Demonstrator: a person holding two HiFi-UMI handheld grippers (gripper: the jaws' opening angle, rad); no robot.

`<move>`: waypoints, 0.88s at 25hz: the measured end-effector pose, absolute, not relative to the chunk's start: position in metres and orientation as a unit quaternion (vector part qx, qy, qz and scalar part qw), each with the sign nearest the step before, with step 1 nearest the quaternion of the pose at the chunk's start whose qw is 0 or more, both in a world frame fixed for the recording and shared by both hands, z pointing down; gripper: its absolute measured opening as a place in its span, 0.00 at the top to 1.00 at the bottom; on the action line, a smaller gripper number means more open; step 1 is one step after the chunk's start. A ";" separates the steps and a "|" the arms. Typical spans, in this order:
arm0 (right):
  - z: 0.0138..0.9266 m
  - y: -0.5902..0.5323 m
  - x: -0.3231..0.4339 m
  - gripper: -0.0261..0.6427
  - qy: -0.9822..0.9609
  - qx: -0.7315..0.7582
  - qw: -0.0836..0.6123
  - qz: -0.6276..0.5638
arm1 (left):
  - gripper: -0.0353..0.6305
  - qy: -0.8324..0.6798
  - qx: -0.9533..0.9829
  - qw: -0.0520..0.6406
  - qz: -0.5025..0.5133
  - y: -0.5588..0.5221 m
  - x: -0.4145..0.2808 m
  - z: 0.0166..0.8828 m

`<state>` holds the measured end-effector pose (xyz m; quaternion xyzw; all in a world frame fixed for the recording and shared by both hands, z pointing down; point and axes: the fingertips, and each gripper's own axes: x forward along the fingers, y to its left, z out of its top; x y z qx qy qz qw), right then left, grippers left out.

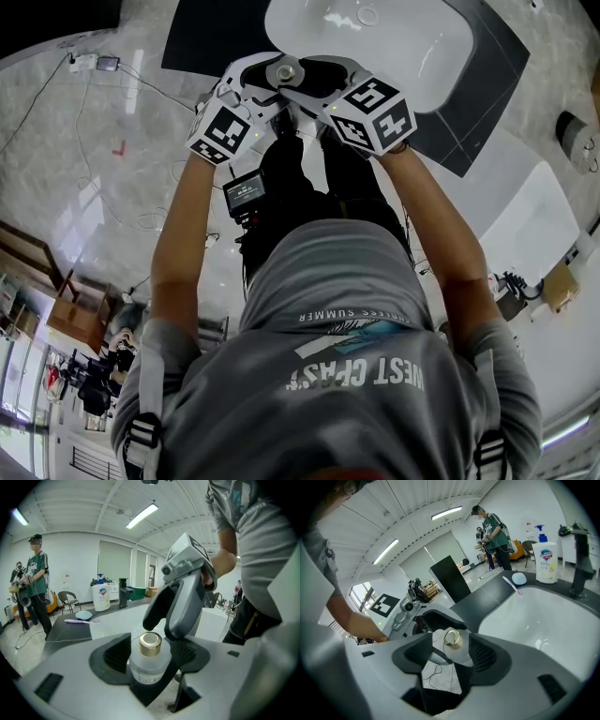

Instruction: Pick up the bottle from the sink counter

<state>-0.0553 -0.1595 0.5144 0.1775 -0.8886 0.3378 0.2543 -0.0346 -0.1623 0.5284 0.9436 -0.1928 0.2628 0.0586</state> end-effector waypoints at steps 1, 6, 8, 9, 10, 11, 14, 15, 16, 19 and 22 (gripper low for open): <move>0.515 -0.159 -0.055 0.60 -0.888 0.178 0.253 0.339 | 0.56 -0.193 0.944 0.057 0.260 -0.163 -0.034 0.528; 0.515 -0.158 -0.056 0.60 -0.889 0.179 0.244 0.344 | 0.56 -0.193 0.947 0.055 0.252 -0.162 -0.035 0.529; 0.514 -0.158 -0.056 0.61 -0.889 0.179 0.240 0.347 | 0.56 -0.195 0.947 0.058 0.247 -0.162 -0.035 0.528; 0.514 -0.159 -0.056 0.61 -0.889 0.178 0.238 0.348 | 0.56 -0.195 0.948 0.060 0.244 -0.162 -0.034 0.528; 0.514 -0.159 -0.056 0.61 -0.889 0.178 0.236 0.349 | 0.56 -0.195 0.949 0.062 0.239 -0.162 -0.034 0.527; 0.514 -0.159 -0.056 0.61 -0.889 0.178 0.235 0.350 | 0.56 -0.195 0.950 0.063 0.235 -0.162 -0.033 0.527; 0.514 -0.160 -0.056 0.61 -0.889 0.180 0.231 0.353 | 0.57 -0.199 0.951 0.064 0.226 -0.163 -0.033 0.526; 0.514 -0.160 -0.056 0.61 -0.889 0.181 0.229 0.353 | 0.58 -0.202 0.952 0.064 0.223 -0.163 -0.033 0.526; 0.514 -0.161 -0.056 0.62 -0.889 0.183 0.227 0.354 | 0.58 -0.205 0.952 0.065 0.219 -0.164 -0.034 0.526; 0.513 -0.162 -0.057 0.63 -0.888 0.189 0.217 0.358 | 0.61 -0.214 0.952 0.067 0.209 -0.166 -0.034 0.524; 0.513 -0.165 -0.058 0.64 -0.887 0.192 0.205 0.367 | 0.63 -0.221 0.952 0.069 0.200 -0.169 -0.036 0.524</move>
